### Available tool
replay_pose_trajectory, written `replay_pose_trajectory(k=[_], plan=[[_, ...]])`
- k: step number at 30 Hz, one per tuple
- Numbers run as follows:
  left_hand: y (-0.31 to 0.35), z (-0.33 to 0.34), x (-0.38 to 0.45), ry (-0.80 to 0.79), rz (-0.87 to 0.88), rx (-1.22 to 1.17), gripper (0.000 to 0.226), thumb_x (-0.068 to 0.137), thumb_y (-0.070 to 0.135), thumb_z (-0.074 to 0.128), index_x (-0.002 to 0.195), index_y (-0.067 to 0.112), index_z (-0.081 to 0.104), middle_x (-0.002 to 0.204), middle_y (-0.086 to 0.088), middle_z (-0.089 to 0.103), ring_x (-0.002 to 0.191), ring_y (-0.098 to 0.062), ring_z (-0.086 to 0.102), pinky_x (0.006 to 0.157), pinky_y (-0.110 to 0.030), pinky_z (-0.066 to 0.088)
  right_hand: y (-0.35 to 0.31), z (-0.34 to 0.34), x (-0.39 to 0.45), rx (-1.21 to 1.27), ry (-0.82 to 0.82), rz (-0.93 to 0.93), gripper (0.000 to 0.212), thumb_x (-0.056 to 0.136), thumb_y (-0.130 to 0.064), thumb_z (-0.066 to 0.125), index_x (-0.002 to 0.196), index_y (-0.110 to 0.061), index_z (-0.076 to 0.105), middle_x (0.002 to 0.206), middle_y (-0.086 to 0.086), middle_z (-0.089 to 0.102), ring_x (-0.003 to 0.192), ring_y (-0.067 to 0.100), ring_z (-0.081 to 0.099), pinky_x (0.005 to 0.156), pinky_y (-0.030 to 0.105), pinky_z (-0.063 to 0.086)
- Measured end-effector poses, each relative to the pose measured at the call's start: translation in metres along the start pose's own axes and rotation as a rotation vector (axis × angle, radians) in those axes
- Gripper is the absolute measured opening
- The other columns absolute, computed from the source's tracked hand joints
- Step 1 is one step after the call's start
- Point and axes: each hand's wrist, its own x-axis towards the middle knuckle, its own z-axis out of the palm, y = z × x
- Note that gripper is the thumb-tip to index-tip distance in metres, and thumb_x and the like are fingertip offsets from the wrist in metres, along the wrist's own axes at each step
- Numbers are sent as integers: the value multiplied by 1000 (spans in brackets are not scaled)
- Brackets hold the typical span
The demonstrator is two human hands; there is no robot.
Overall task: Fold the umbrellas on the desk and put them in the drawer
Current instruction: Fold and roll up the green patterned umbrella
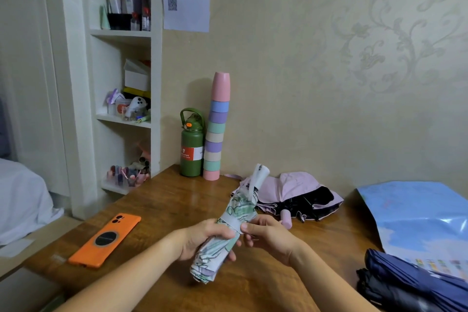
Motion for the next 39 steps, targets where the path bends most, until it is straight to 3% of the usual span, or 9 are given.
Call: replay_pose_trajectory(k=[5, 9, 12, 17, 23, 28, 32, 36, 39], plan=[[9, 22, 15, 543, 216, 585, 71, 68, 41, 88, 126, 29, 50, 117, 11, 67, 103, -7, 67, 88, -28, 57, -4, 8, 6, -44, 209, 118, 9, 96, -17, 70, 92, -10, 72, 76, 2, 64, 66, 13, 54, 74, 29, 49], [-4, 29, 30, 668, 96, 854, 95, 68, 47, 80, 144, 18, 30, 139, -5, 51, 124, -25, 54, 96, -37, 52, -8, 9, 9, -59, 271, 201, 10, 95, -18, 72, 91, -8, 72, 69, 2, 64, 59, 14, 55, 74, 32, 53], [-7, 34, 33, 716, 79, 785, 103, 89, 34, 71, 163, 10, 3, 161, -10, 32, 143, -28, 41, 106, -26, 39, -7, 8, 9, -54, 264, 167, 20, 92, -25, 76, 93, -5, 73, 78, 7, 68, 64, 14, 61, 74, 30, 56], [-4, 29, 36, 682, 154, 614, 56, 87, 26, 72, 134, 22, 41, 127, 4, 57, 110, -11, 57, 92, -28, 51, -6, 5, 9, 3, 329, 45, 28, 83, -27, 84, 81, -6, 66, 73, 14, 69, 64, 17, 64, 74, 34, 55], [-3, 31, 36, 633, 141, 481, 63, 83, 25, 74, 138, 20, 43, 133, -1, 59, 116, -14, 58, 103, -38, 51, -8, 7, 4, 112, 403, 66, 28, 80, -13, 85, 85, -4, 59, 73, 19, 70, 65, 22, 68, 78, 41, 60], [-3, 42, 40, 645, 110, 478, 105, 93, 29, 70, 164, 11, -5, 169, -6, 20, 154, -27, 25, 121, -36, 27, -9, 8, 2, 106, 456, 111, 27, 81, -13, 85, 92, -2, 63, 75, 15, 72, 64, 17, 69, 68, 31, 60], [-2, 51, 40, 670, 102, 390, 108, 92, 27, 70, 164, 14, -9, 169, -5, 18, 153, -27, 26, 122, -41, 30, -13, 8, 0, 88, 444, 179, 23, 78, -21, 88, 81, -7, 71, 75, 13, 71, 56, 13, 62, 65, 29, 56], [-10, 40, 48, 654, 107, 190, 114, 62, 32, 76, 159, 25, 18, 149, -7, 54, 128, -28, 58, 106, -47, 50, -14, 8, -1, 31, 438, 124, 28, 78, -27, 88, 66, -11, 68, 73, 16, 69, 51, 14, 54, 59, 30, 48], [-5, 49, 41, 631, 114, 100, 79, 68, 11, 71, 140, 16, 41, 116, -11, 69, 103, -26, 69, 82, -35, 57, -15, 8, -4, 43, 415, 102, 25, 80, -25, 86, 65, -11, 71, 69, 14, 66, 53, 15, 57, 62, 33, 49]])
